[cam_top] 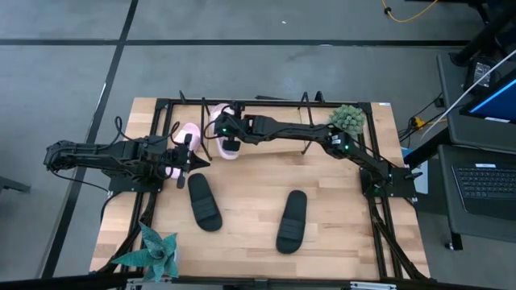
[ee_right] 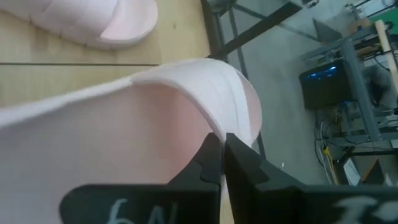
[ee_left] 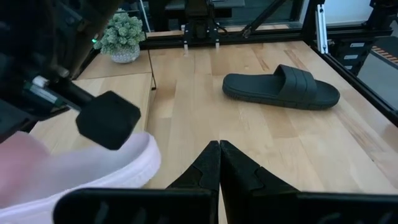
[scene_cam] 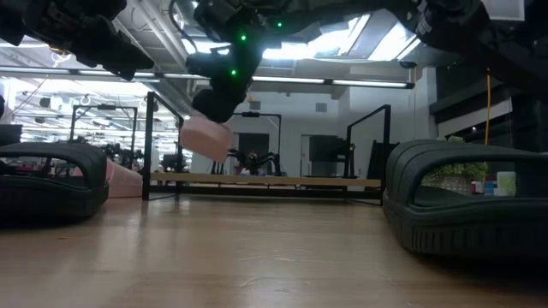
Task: Pick and place slides into the shelf
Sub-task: Put the right pink slide on the shelf
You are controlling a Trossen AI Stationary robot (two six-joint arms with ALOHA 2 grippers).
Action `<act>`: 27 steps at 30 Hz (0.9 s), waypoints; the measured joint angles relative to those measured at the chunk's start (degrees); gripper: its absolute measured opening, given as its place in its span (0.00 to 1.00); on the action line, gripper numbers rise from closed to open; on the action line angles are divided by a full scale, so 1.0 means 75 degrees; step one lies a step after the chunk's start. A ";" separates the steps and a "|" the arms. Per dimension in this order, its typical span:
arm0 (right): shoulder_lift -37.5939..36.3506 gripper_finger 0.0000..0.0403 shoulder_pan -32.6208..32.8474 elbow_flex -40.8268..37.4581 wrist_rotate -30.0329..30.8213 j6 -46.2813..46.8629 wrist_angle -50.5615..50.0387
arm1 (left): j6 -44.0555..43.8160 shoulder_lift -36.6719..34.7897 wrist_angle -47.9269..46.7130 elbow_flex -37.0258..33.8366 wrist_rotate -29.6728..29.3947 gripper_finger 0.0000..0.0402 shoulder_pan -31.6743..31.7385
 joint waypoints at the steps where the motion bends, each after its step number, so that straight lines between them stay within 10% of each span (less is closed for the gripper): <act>1: 0.0019 0.02 -0.0001 0.0000 0.0004 0.0001 0.0071 | 0.0000 0.0001 -0.0005 0.0000 0.0003 0.00 0.0000; 27: 0.0121 0.02 -0.0059 0.0009 -0.0331 0.0335 0.0436 | 0.0000 -0.0001 -0.0122 0.0000 0.0003 0.00 0.0000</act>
